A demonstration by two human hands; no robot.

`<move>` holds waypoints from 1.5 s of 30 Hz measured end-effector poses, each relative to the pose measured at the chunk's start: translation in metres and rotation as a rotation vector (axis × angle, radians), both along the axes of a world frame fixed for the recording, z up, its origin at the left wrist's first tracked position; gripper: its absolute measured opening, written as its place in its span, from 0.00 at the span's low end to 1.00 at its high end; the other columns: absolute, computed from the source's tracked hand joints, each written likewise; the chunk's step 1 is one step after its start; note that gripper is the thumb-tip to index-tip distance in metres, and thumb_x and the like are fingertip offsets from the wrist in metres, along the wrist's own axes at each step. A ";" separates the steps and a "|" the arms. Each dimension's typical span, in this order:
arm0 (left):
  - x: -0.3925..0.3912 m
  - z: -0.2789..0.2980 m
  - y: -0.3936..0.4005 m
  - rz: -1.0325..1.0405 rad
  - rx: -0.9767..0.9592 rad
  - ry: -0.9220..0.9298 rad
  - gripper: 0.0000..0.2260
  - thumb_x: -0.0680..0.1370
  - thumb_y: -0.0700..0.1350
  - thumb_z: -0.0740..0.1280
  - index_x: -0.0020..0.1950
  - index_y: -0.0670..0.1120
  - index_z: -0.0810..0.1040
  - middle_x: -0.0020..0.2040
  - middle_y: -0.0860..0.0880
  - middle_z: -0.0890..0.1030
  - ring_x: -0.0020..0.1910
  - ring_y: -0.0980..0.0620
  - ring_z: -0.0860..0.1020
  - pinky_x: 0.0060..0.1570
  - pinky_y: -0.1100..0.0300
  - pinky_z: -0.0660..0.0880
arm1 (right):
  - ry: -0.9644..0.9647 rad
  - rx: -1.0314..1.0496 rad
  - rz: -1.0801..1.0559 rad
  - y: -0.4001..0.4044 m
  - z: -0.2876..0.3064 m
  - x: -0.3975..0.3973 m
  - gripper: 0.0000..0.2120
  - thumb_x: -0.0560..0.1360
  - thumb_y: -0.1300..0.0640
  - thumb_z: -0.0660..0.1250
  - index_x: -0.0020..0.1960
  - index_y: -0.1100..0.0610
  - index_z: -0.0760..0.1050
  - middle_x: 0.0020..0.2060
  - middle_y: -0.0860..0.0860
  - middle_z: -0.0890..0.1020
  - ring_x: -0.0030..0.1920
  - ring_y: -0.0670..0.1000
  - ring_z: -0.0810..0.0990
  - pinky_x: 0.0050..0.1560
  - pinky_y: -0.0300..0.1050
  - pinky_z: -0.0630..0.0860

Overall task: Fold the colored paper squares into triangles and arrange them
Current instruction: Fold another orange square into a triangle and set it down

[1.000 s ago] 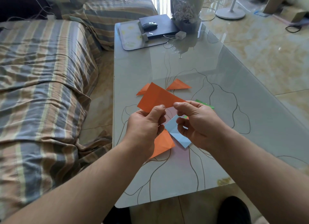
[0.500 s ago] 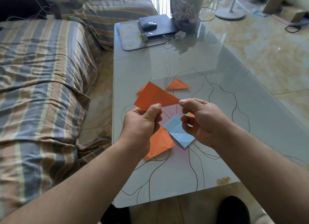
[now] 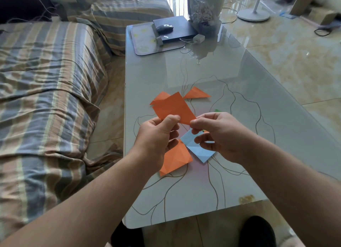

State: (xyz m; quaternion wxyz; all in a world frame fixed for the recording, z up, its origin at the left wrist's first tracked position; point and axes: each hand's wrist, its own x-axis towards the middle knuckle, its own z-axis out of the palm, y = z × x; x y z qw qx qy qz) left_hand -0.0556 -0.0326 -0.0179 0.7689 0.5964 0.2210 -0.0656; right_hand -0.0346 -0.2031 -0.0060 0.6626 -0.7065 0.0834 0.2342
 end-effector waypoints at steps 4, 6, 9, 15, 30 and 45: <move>-0.004 -0.004 -0.004 -0.069 0.002 0.003 0.05 0.77 0.46 0.75 0.49 0.47 0.82 0.39 0.52 0.85 0.44 0.50 0.80 0.46 0.54 0.79 | 0.035 0.089 -0.021 0.004 -0.004 -0.002 0.07 0.77 0.53 0.75 0.50 0.58 0.83 0.39 0.51 0.85 0.35 0.51 0.82 0.41 0.47 0.77; -0.005 -0.005 -0.008 -0.085 0.026 0.001 0.03 0.78 0.45 0.73 0.47 0.46 0.82 0.38 0.51 0.84 0.42 0.51 0.80 0.47 0.54 0.78 | 0.034 0.094 -0.024 0.007 -0.006 -0.004 0.06 0.78 0.54 0.75 0.48 0.57 0.83 0.38 0.51 0.85 0.34 0.51 0.82 0.41 0.46 0.76; -0.005 -0.006 -0.009 -0.085 0.022 0.006 0.04 0.79 0.43 0.72 0.44 0.46 0.82 0.37 0.51 0.83 0.39 0.53 0.79 0.46 0.54 0.78 | -0.009 0.062 -0.040 0.009 -0.008 -0.006 0.06 0.78 0.55 0.74 0.47 0.57 0.83 0.37 0.50 0.85 0.33 0.49 0.81 0.40 0.45 0.76; -0.002 -0.006 -0.008 -0.028 -0.062 0.055 0.04 0.78 0.43 0.74 0.44 0.46 0.81 0.36 0.51 0.83 0.38 0.52 0.78 0.44 0.54 0.78 | -0.058 0.012 -0.093 0.010 -0.008 -0.004 0.06 0.78 0.55 0.74 0.44 0.55 0.82 0.35 0.48 0.85 0.34 0.49 0.82 0.39 0.45 0.77; 0.005 0.000 0.008 0.092 -0.121 0.031 0.04 0.80 0.43 0.72 0.47 0.48 0.78 0.39 0.49 0.81 0.40 0.49 0.80 0.45 0.52 0.79 | -0.071 0.005 -0.103 0.012 -0.007 -0.002 0.06 0.78 0.56 0.74 0.43 0.55 0.81 0.34 0.48 0.84 0.35 0.50 0.81 0.39 0.45 0.78; 0.007 -0.004 0.009 0.203 -0.056 0.008 0.06 0.82 0.47 0.68 0.48 0.46 0.77 0.38 0.50 0.79 0.39 0.50 0.80 0.39 0.54 0.79 | -0.043 0.002 -0.113 0.007 -0.005 -0.004 0.12 0.76 0.49 0.76 0.40 0.55 0.79 0.33 0.50 0.81 0.32 0.49 0.79 0.38 0.45 0.76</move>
